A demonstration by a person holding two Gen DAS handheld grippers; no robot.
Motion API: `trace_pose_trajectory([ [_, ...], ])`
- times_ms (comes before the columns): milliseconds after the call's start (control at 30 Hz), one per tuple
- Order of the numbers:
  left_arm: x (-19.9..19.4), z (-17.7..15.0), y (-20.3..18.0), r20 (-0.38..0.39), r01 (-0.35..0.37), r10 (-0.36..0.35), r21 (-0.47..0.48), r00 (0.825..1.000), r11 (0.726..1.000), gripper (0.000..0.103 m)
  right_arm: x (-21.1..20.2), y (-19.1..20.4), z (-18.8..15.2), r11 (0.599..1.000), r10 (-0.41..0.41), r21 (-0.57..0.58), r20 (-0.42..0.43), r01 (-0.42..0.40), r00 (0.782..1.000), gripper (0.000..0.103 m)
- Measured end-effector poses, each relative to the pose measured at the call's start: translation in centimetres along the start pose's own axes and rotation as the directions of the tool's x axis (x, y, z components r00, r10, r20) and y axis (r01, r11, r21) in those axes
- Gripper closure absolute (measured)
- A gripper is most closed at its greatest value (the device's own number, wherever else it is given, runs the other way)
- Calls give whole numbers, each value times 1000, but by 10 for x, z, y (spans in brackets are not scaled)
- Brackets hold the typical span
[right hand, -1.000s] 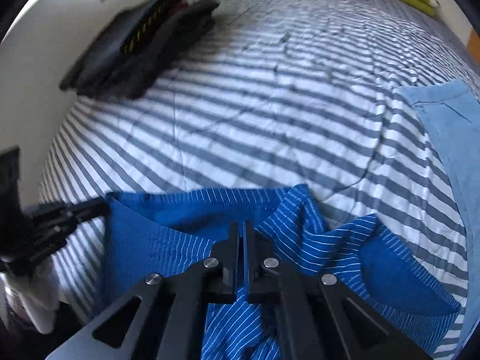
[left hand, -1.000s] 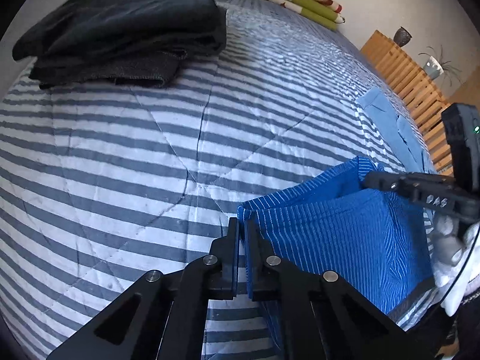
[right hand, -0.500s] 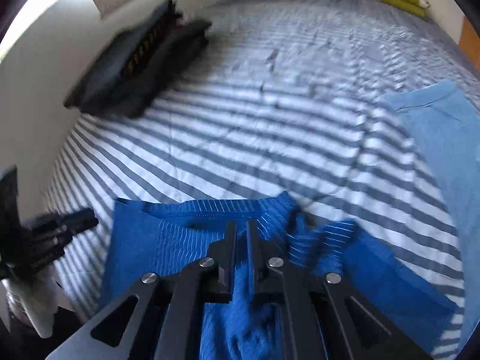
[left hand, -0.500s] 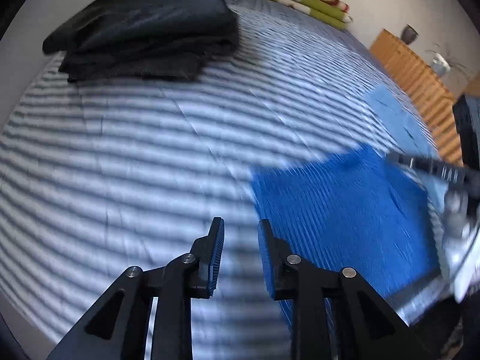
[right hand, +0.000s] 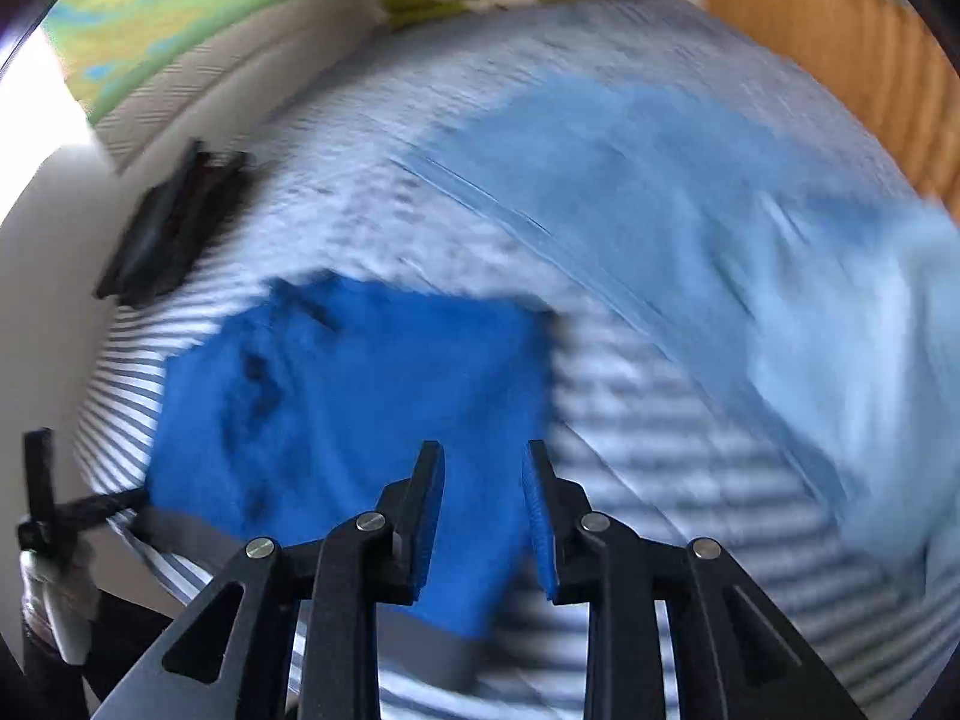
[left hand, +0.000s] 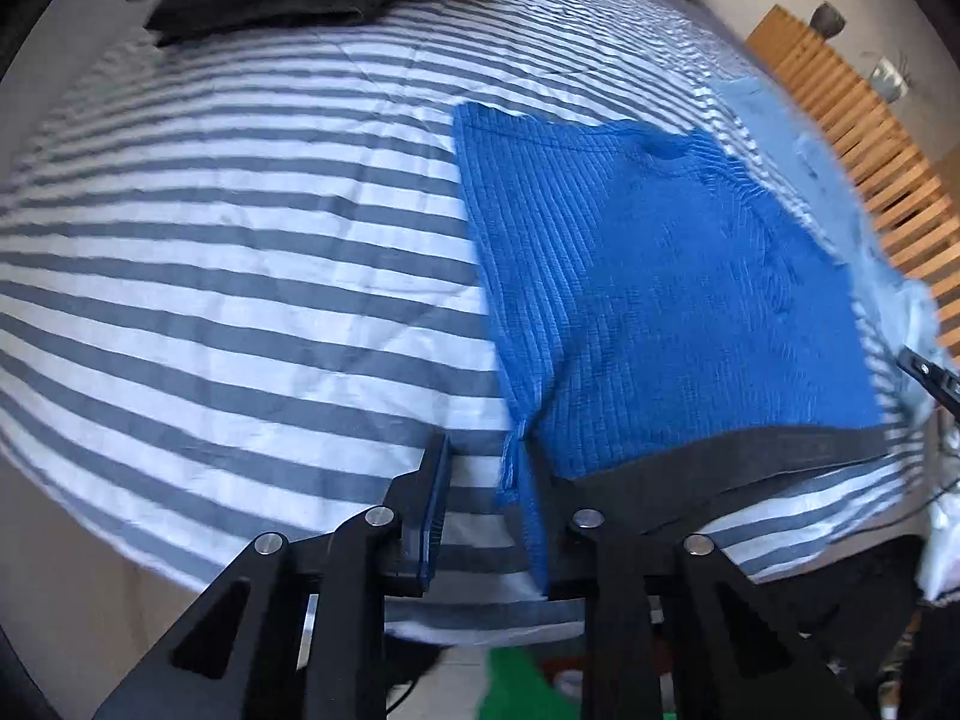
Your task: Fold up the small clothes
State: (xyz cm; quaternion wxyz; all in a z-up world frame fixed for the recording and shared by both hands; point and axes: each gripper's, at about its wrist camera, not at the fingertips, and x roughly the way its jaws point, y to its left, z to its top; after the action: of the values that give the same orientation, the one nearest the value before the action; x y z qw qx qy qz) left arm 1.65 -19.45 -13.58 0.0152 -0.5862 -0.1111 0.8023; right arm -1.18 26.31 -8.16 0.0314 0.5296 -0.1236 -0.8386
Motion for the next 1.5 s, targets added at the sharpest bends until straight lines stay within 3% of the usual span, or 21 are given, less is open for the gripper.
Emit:
trace_pose_trajectory([
  [67,-8,-1,-5,12,-47,47,18,999,999,77,2,-19,-10,998,30,54,-13,-29,999,79],
  [167,-32,0,-23,79,-106,101,62,992,992,75,7,-32,-23,981,156,118,-36,-151,987,79],
  [300,-48,0,-79,136,-83,59,182,989,980,69,12,-23,-36,955,283,110,-49,-277,958,79],
  [367,-45,0,-116,141,-72,34,269,989,961,69,18,-16,-43,954,292,89,-71,-285,954,79],
  [500,-24,-8,-198,110,1,-52,421,993,907,66,19,-1,-57,989,133,-49,-100,-139,986,79],
  [667,-4,-30,-287,72,60,-121,559,990,827,55,9,-24,-54,984,177,14,-68,-177,982,79],
  [833,11,-54,-368,33,108,-177,677,984,728,55,4,-59,-32,959,246,141,20,-246,969,79],
  [933,24,-59,-400,11,136,-201,701,980,701,55,3,-65,-17,961,223,153,64,-230,973,79],
  [1100,49,-65,-422,-7,121,-166,717,986,687,55,12,-59,7,964,236,108,62,-242,970,79],
  [1500,82,-50,-421,-94,185,-163,658,982,730,56,62,-54,43,933,355,75,-40,-352,934,79],
])
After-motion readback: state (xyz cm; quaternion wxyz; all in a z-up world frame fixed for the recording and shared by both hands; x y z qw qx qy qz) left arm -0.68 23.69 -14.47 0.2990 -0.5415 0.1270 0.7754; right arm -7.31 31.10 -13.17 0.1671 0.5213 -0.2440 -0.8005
